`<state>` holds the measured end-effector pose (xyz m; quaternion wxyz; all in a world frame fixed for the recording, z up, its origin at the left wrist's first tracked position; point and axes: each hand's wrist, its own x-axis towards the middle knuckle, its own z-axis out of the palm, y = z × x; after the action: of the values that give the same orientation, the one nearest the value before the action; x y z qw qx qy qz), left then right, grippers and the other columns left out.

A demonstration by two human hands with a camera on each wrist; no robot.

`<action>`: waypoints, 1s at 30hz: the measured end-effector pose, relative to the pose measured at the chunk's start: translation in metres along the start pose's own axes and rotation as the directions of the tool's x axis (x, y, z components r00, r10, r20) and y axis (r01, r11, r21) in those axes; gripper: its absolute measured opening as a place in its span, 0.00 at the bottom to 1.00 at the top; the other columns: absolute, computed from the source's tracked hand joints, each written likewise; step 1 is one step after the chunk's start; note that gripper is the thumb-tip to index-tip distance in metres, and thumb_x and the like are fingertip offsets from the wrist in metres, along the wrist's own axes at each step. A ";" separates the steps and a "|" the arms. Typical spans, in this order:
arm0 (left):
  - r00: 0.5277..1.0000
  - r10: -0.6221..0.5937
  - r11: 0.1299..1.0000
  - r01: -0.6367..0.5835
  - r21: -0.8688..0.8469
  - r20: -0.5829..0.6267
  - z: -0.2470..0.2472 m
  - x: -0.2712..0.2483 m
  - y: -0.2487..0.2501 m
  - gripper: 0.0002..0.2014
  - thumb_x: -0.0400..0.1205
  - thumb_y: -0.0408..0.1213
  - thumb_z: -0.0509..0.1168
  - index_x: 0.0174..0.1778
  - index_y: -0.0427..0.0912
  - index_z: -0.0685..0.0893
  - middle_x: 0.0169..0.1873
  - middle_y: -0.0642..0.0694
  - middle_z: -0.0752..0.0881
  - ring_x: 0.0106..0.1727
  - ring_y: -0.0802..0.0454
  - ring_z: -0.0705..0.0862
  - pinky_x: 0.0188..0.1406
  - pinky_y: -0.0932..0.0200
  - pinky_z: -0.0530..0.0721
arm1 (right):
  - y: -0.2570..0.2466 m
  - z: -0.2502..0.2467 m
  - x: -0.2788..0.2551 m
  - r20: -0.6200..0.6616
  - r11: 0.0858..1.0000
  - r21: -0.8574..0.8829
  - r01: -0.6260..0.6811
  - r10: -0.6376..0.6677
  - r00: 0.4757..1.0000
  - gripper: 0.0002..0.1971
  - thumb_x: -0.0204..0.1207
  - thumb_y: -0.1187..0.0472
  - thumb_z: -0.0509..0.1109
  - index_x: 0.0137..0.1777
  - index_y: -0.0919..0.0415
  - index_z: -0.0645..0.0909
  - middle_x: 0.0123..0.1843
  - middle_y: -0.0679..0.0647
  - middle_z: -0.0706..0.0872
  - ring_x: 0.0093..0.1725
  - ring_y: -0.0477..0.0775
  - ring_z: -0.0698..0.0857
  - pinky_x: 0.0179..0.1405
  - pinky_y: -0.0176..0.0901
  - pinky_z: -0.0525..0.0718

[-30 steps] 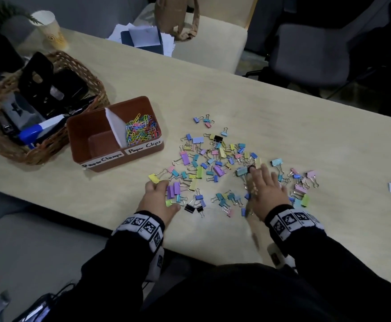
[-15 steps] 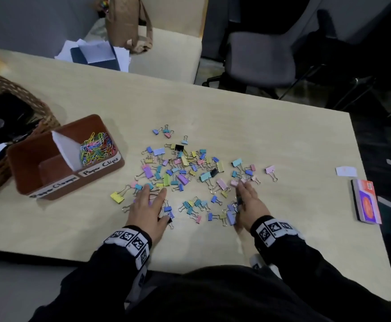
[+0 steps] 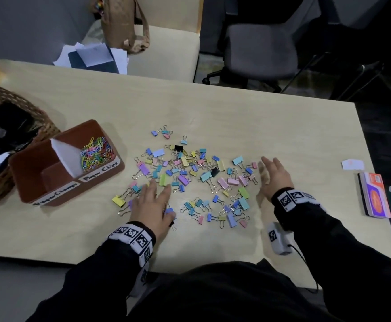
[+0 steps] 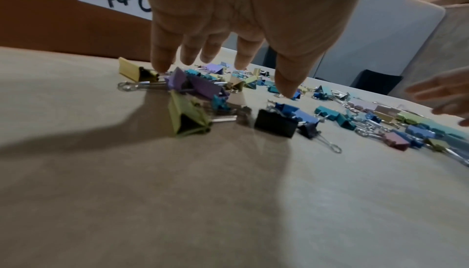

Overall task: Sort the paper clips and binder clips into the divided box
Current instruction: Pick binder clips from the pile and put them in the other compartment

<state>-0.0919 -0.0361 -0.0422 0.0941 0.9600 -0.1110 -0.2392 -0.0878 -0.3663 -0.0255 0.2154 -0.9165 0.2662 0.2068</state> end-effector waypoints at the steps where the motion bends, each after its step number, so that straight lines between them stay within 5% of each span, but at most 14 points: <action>1: 1.000 0.014 1.000 -0.015 0.022 0.027 0.001 0.000 0.005 0.37 0.81 0.57 0.61 0.83 0.58 0.50 0.84 0.42 0.42 0.84 0.39 0.43 0.81 0.37 0.52 | 0.000 0.000 0.002 0.015 1.000 -0.018 0.008 -0.008 1.000 0.47 0.69 0.71 0.74 0.83 0.45 0.54 0.86 0.53 0.51 0.81 0.62 0.60 0.78 0.51 0.63; 6: 0.997 -0.006 0.998 0.000 0.066 0.083 0.004 0.002 0.022 0.43 0.77 0.63 0.62 0.83 0.56 0.49 0.84 0.43 0.41 0.84 0.40 0.43 0.81 0.36 0.50 | -0.003 0.007 -0.003 0.045 0.983 0.156 0.098 -0.107 0.993 0.45 0.60 0.78 0.76 0.76 0.48 0.70 0.74 0.50 0.71 0.68 0.55 0.77 0.68 0.49 0.79; 12: 0.994 -0.060 0.997 0.056 0.044 0.089 0.001 0.013 0.042 0.44 0.76 0.60 0.66 0.83 0.54 0.50 0.84 0.44 0.43 0.84 0.41 0.44 0.79 0.35 0.48 | 0.007 0.017 -0.014 0.031 0.933 0.203 0.297 -0.309 0.950 0.30 0.71 0.70 0.72 0.71 0.47 0.74 0.65 0.47 0.77 0.59 0.51 0.82 0.62 0.41 0.81; 15: 0.991 -0.095 0.995 0.094 0.019 0.096 0.000 0.015 0.045 0.44 0.76 0.58 0.67 0.83 0.54 0.51 0.84 0.45 0.44 0.84 0.42 0.45 0.80 0.36 0.49 | 0.010 0.016 -0.015 0.006 0.900 0.061 0.431 -0.432 0.902 0.27 0.71 0.66 0.72 0.70 0.50 0.76 0.66 0.48 0.75 0.59 0.50 0.79 0.55 0.34 0.76; 18: 0.992 -0.108 0.994 0.108 0.000 0.069 -0.004 0.011 0.043 0.41 0.77 0.56 0.68 0.82 0.56 0.54 0.84 0.46 0.48 0.83 0.43 0.49 0.81 0.39 0.53 | 0.015 0.021 -0.020 0.143 0.825 -0.156 0.544 -0.526 0.839 0.20 0.72 0.65 0.71 0.64 0.51 0.80 0.62 0.49 0.77 0.58 0.52 0.78 0.53 0.39 0.81; 23: 0.991 -0.135 0.991 0.135 -0.011 -0.004 -0.012 0.004 0.025 0.32 0.77 0.52 0.68 0.77 0.56 0.65 0.81 0.46 0.58 0.80 0.44 0.58 0.77 0.47 0.62 | 0.013 0.031 -0.015 0.206 0.793 -0.171 0.585 -0.552 0.808 0.15 0.64 0.73 0.75 0.48 0.56 0.84 0.44 0.54 0.83 0.35 0.61 0.85 0.24 0.45 0.82; 26: 0.987 -0.157 0.987 0.156 -0.028 -0.032 -0.015 0.005 0.007 0.30 0.76 0.52 0.69 0.75 0.53 0.70 0.75 0.47 0.67 0.74 0.45 0.66 0.72 0.49 0.69 | -0.007 0.027 -0.019 0.242 0.780 -0.263 0.569 -0.517 0.821 0.15 0.70 0.70 0.69 0.55 0.55 0.81 0.49 0.51 0.82 0.44 0.58 0.85 0.33 0.42 0.80; 30: 0.995 0.041 0.998 -0.045 -0.046 -0.090 -0.024 0.020 -0.002 0.22 0.80 0.47 0.64 0.71 0.51 0.76 0.70 0.47 0.73 0.69 0.45 0.70 0.70 0.49 0.71 | -0.053 0.023 -0.021 0.182 0.786 -0.233 0.572 -0.543 0.820 0.15 0.75 0.63 0.64 0.61 0.50 0.78 0.56 0.46 0.80 0.52 0.53 0.83 0.46 0.44 0.84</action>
<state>-0.0629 -0.0359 -0.0308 0.1270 0.9646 -0.1215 -0.1967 -0.0793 -0.3062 -0.0189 0.1499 -0.9627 -0.0598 0.2170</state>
